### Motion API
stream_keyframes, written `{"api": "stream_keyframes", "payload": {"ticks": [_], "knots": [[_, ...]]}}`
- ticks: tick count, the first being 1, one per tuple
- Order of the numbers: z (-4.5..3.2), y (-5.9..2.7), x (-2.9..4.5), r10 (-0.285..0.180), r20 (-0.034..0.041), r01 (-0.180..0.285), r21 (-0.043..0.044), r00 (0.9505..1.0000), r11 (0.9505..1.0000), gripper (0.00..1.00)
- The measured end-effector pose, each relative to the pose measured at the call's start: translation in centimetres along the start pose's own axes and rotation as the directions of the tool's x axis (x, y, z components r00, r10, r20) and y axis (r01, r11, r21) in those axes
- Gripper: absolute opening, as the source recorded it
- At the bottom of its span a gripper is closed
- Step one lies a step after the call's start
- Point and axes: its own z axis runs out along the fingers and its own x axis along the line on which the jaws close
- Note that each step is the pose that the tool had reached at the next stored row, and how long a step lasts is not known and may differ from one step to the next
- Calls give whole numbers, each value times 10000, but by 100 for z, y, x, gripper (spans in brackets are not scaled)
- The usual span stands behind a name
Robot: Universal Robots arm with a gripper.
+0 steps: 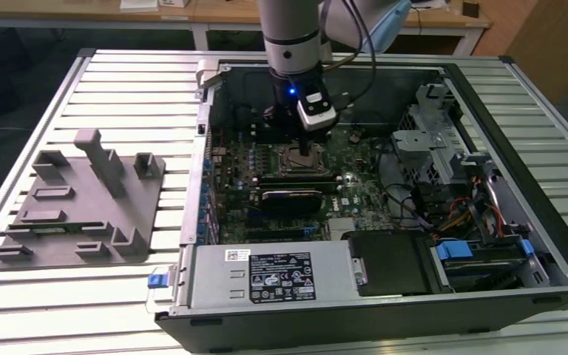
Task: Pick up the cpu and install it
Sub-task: 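Install the first cpu locking lever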
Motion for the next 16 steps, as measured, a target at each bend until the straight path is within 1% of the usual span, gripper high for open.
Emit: {"api": "stream_keyframes", "payload": {"ticks": [1, 2, 3, 5, 7, 8, 9, 16], "knots": [[0, -1, -1, -6, -88, 6, 20, 10000, 10000, 11], [2, 0, -3, -13, -215, 14, 48, 9998, 10000, 11], [4, 2, -9, -22, -364, 26, 85, 9993, 10000, 11], [9, 6, -25, -43, -711, 56, 170, 9975, 9998, 11], [15, 11, -41, -59, -1056, 87, 255, 9944, 9996, 11], [16, 12, -47, -65, -1199, 101, 291, 9928, 9995, 11], [17, 13, -50, -69, -1281, 110, 310, 9917, 9995, 11], [17, 13, -52, -79, -1308, 121, 315, 9914, 9994, 11]]}}
